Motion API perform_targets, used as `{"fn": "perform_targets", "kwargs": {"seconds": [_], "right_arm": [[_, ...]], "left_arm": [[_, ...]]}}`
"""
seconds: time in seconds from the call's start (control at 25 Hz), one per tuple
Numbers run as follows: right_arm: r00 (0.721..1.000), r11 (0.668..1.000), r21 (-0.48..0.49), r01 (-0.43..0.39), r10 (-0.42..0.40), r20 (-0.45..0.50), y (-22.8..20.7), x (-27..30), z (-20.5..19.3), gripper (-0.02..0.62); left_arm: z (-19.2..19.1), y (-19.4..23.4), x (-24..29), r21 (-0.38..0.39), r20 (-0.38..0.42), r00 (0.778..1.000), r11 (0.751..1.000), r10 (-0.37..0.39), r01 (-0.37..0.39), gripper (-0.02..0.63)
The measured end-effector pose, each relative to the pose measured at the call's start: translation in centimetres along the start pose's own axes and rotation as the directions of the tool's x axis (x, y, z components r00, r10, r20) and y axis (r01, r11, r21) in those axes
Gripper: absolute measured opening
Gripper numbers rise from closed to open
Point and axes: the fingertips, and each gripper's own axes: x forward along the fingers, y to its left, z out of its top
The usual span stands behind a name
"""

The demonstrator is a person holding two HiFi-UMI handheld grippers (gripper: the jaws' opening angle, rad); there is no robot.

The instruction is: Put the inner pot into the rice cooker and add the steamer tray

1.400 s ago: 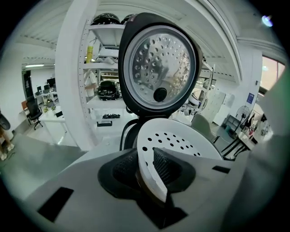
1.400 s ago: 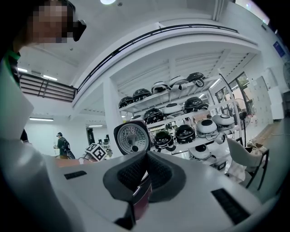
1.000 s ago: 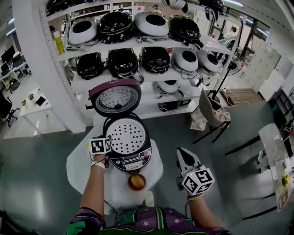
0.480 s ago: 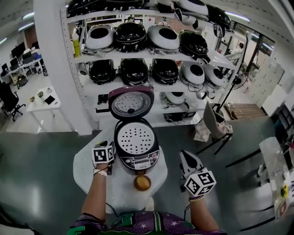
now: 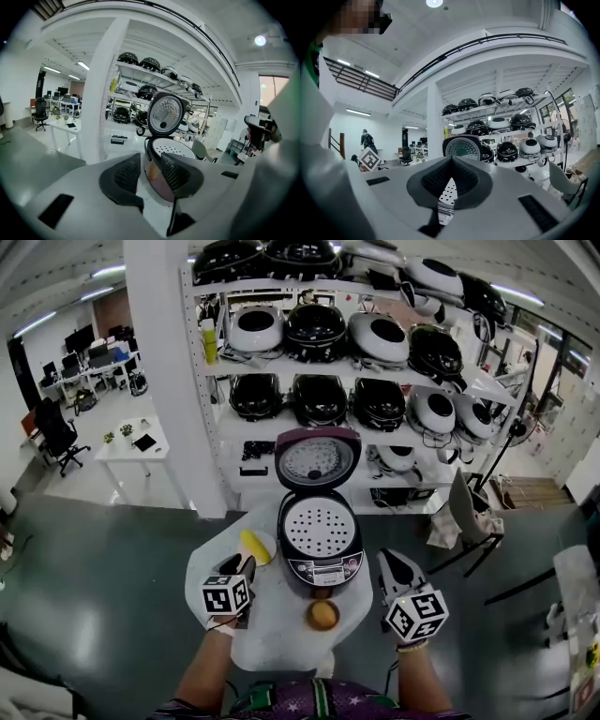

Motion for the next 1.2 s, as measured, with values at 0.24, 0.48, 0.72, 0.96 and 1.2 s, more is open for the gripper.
{"fn": "perform_targets", "kwargs": {"seconds": [0.24,0.48,0.72,0.96,1.2], "right_arm": [[1.000,1.000,-0.026,-0.006,0.006,-0.015,2.9,-0.3,0.6,0.005],[1.000,1.000,-0.015,0.004,-0.003,0.003,5.3,-2.0,0.9,0.006],[0.999,1.000,-0.011,0.023,-0.022,0.044,7.5,-4.4,1.9,0.006],[0.995,0.999,0.011,0.031,-0.032,0.094,9.1,-6.8,3.9,0.006],[0.993,0.999,0.007,0.034,-0.034,0.116,10.7,-7.8,5.8,0.006]], "left_arm": [[0.7,1.2,-5.8,0.008,0.128,0.991,0.999,0.030,-0.031,0.149],[1.6,0.8,-10.4,0.001,0.235,0.970,0.998,-0.061,0.062,0.106],[3.9,0.4,-15.0,0.069,0.302,0.951,0.996,-0.068,0.049,0.098],[6.9,-0.4,-19.0,0.099,0.381,0.919,0.993,-0.098,0.064,0.092],[9.8,-1.3,-23.1,0.173,0.464,0.877,0.984,-0.121,0.044,0.075]]}}
